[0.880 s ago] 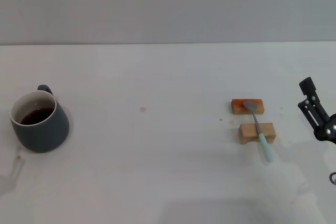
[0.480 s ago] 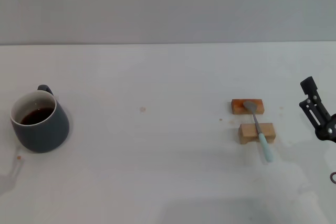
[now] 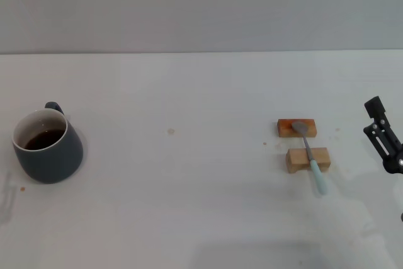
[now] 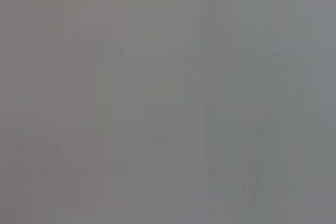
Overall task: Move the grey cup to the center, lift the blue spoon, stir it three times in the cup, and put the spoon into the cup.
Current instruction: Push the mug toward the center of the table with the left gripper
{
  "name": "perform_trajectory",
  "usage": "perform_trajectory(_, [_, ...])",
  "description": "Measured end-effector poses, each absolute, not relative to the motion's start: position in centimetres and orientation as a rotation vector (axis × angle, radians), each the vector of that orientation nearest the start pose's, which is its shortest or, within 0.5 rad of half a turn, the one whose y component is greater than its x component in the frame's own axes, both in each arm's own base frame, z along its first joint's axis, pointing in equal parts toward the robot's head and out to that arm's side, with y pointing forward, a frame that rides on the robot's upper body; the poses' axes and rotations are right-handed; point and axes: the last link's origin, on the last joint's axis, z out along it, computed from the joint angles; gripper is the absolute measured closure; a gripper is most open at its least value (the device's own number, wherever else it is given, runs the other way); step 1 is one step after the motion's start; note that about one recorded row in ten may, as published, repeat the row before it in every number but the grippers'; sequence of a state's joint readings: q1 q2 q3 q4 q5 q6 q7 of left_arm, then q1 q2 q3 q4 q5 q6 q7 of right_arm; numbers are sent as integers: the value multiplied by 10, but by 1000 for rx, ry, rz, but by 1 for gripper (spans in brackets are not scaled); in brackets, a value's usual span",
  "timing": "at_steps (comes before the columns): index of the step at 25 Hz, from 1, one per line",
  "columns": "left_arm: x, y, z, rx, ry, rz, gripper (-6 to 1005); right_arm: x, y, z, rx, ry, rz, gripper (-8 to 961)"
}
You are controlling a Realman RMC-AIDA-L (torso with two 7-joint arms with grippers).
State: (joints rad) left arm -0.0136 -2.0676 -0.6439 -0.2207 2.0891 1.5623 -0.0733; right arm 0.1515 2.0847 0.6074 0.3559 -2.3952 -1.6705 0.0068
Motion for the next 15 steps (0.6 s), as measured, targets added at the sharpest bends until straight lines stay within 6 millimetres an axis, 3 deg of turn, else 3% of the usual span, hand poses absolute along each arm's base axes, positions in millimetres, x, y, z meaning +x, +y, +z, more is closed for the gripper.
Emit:
perform_trajectory(3, [-382, 176, 13, -1345, -504, -655, 236, 281, 219, -28, -1613, 210, 1050, 133])
perform_trajectory(10, [-387, 191, 10, -1368, -538, -620, 555, 280, 212, -31, -1623, 213, 1063, 133])
perform_trajectory(15, [-393, 212, 7, -1419, -558, -555, 771, 279, 213, -31, -1614, 220, 1069, 134])
